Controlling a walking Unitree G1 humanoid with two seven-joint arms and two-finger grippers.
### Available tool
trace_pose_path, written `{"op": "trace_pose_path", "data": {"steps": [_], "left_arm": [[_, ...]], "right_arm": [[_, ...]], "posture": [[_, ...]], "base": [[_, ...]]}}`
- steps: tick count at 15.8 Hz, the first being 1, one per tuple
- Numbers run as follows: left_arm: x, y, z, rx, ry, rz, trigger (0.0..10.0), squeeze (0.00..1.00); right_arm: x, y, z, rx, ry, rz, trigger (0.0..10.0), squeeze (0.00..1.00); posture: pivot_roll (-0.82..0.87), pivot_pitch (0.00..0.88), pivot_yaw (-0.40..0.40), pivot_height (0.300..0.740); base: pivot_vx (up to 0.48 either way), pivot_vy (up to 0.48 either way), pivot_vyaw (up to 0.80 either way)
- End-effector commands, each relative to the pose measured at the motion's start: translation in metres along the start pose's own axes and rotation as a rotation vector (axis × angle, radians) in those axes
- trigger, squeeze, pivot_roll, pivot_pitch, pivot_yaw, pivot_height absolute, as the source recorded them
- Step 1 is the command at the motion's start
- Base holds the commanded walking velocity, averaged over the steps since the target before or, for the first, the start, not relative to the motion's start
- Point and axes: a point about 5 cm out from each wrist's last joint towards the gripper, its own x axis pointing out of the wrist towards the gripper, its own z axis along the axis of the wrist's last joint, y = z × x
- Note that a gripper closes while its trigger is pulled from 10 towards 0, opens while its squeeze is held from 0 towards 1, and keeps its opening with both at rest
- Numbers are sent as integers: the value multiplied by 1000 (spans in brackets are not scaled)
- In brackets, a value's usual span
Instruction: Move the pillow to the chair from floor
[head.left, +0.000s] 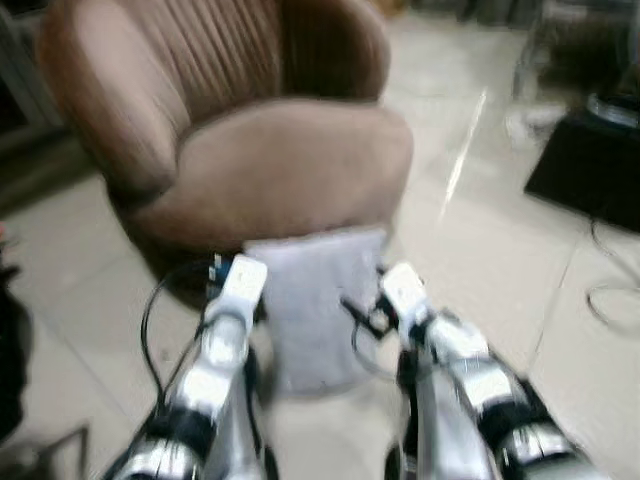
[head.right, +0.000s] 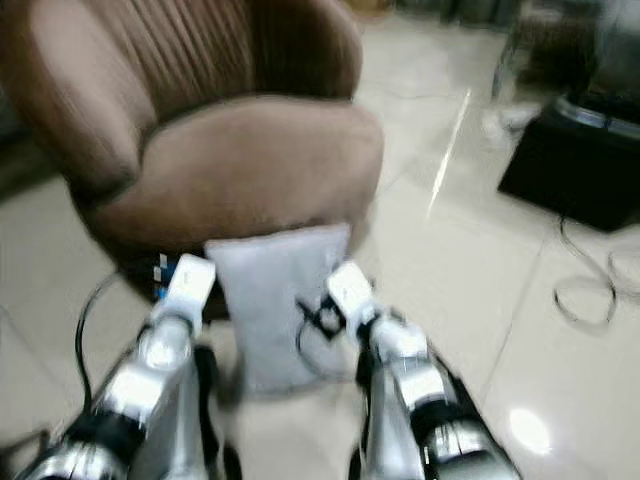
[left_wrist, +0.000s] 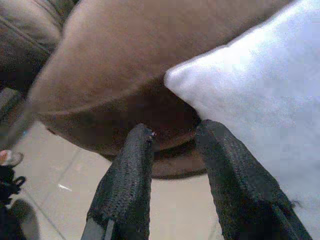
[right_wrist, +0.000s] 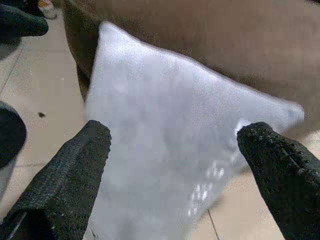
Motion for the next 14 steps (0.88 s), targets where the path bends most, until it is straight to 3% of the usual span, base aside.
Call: {"op": "trace_pose_path", "data": {"steps": [1, 4, 6, 8, 10, 11, 12, 14], "left_arm": [[0, 1, 2, 3, -8, -4, 10000, 0], [-1, 18, -1, 14, -15, 24, 10000, 0], [3, 48, 3, 132, -64, 15, 10000, 0], [14, 64, 14, 285, -108, -20, 10000, 0], [25, 62, 34, 255, -143, -158, 10000, 0], [29, 61, 43, 348, -171, -179, 10000, 0], [34, 59, 50, 513, -188, -168, 10000, 0], [38, 53, 59, 625, -217, -173, 10000, 0]], "right_arm": [[-1, -1, 3, 2, -18, -6, 10000, 0], [-8, 1, 1, -22, -25, 13, 10000, 0], [-23, -2, -10, -24, 5, 15, 10000, 0], [-47, 0, -23, -13, 42, 20, 10000, 0], [-74, 5, -34, 3, 81, 10, 10000, 0], [-87, 10, -39, 13, 99, 1, 10000, 0], [-100, 16, -43, 28, 120, -12, 10000, 0], [-118, 26, -47, 53, 142, -30, 10000, 0]], "posture": [[-106, 0, 35, 383], [-109, 0, 20, 383], [-124, 0, -5, 383], [-158, 0, -22, 383], [-217, 0, -13, 383], [-231, 0, -7, 383], [-256, 10, 8, 383], [-297, 61, 28, 383]], "base": [[0, 0, 0], [0, 0, 0], [0, 0, 0], [0, 0, 0], [0, 0, 0], [0, 0, 0], [0, 0, 0], [0, 0, 0]]}}
